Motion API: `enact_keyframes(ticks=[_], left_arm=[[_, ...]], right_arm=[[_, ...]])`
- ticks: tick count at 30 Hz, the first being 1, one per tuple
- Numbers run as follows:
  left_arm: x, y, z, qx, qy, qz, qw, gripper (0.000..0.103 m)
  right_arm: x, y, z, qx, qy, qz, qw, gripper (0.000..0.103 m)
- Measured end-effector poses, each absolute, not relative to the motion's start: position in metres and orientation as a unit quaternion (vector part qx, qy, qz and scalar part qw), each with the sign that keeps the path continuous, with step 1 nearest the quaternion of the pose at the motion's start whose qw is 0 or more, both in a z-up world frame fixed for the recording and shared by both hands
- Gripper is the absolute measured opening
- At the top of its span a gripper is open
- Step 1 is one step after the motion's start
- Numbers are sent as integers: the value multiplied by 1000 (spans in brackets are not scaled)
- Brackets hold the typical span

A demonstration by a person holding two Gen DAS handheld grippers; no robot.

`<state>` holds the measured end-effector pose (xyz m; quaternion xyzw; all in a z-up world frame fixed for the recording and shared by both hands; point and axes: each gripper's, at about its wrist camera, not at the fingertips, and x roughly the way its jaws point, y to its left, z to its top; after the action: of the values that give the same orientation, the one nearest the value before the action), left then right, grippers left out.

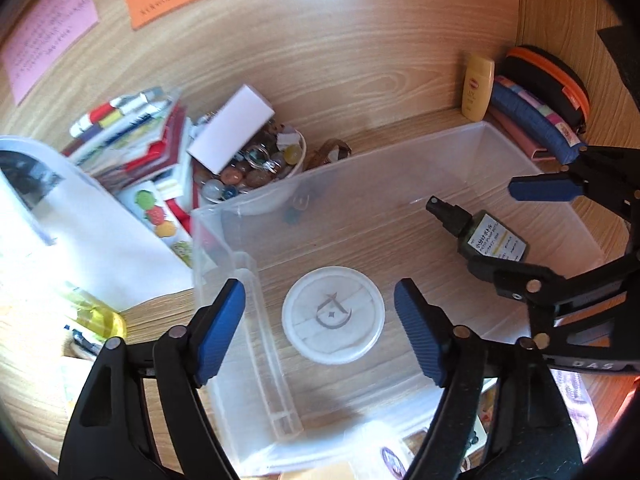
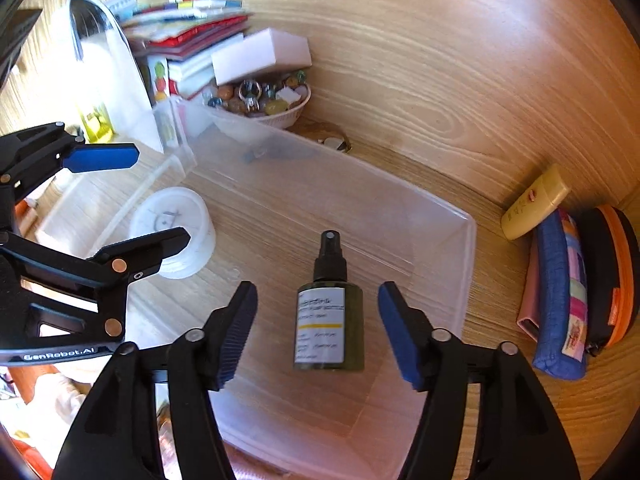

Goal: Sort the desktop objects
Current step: 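Grasp the white plastic jar with the left gripper while the right grasps the pink rope bag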

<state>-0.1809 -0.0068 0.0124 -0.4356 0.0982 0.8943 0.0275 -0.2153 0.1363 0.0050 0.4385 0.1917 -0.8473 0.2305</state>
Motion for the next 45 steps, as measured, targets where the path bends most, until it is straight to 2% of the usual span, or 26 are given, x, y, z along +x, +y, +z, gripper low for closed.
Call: enact_keyframes(ticks=[3, 7, 10, 21, 29, 45], left_arm=[[-173, -4, 23, -425, 96, 900, 22, 81], [-157, -5, 35, -405, 97, 909, 11, 92], [-144, -7, 42, -394, 91, 914, 11, 93], [-97, -20, 63, -360, 65, 931, 12, 95], [-76, -27, 44, -381, 53, 923, 11, 95], [-74, -28, -14, -441, 13, 897, 30, 95]], right_arm=[[-206, 142, 16, 425, 184, -856, 228, 70], [-185, 147, 29, 407, 175, -867, 227, 74], [-171, 152, 39, 390, 167, -876, 227, 80], [-116, 169, 62, 345, 152, -899, 224, 81], [-97, 178, 39, 379, 112, -886, 242, 81], [-79, 176, -26, 466, 94, -846, 242, 81]])
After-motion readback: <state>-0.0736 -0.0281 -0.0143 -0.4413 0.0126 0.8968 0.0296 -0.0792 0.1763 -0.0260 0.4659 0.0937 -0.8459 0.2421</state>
